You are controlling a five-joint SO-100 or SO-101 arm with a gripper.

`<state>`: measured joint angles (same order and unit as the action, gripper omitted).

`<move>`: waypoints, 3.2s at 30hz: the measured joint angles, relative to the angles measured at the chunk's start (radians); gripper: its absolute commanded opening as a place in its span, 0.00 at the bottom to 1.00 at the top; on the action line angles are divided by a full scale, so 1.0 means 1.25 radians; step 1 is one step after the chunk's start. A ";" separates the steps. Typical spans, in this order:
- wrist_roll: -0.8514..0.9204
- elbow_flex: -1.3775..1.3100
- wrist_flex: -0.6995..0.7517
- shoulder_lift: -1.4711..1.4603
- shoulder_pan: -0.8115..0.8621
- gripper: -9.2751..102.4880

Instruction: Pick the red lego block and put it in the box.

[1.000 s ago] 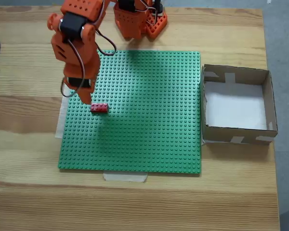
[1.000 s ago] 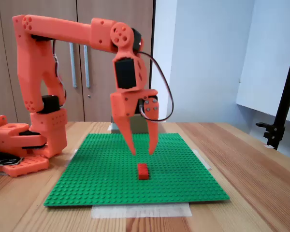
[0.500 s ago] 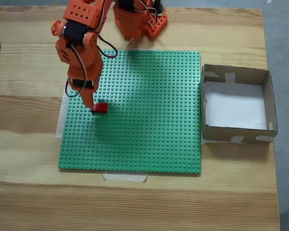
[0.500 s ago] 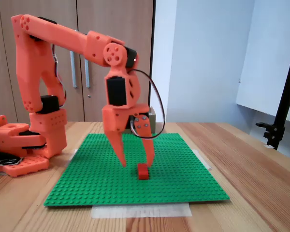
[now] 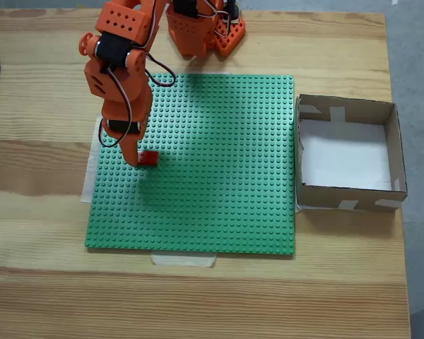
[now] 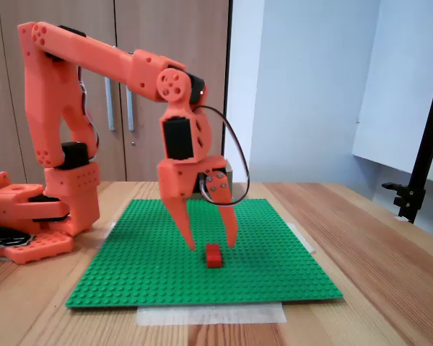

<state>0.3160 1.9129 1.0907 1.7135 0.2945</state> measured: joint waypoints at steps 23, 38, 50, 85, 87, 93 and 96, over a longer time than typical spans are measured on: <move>-0.017 0.053 -0.093 -0.015 -0.032 0.32; -0.029 0.053 -0.119 -0.050 -0.031 0.30; -0.033 0.053 -0.129 -0.050 -0.031 0.22; -0.071 0.052 -0.097 0.090 -0.098 0.08; -0.079 0.053 -0.081 0.126 -0.110 0.08; -0.097 0.053 -0.022 0.227 -0.168 0.08; -0.113 0.053 0.010 0.269 -0.204 0.08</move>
<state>0.1749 1.9788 1.1029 2.0494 0.0399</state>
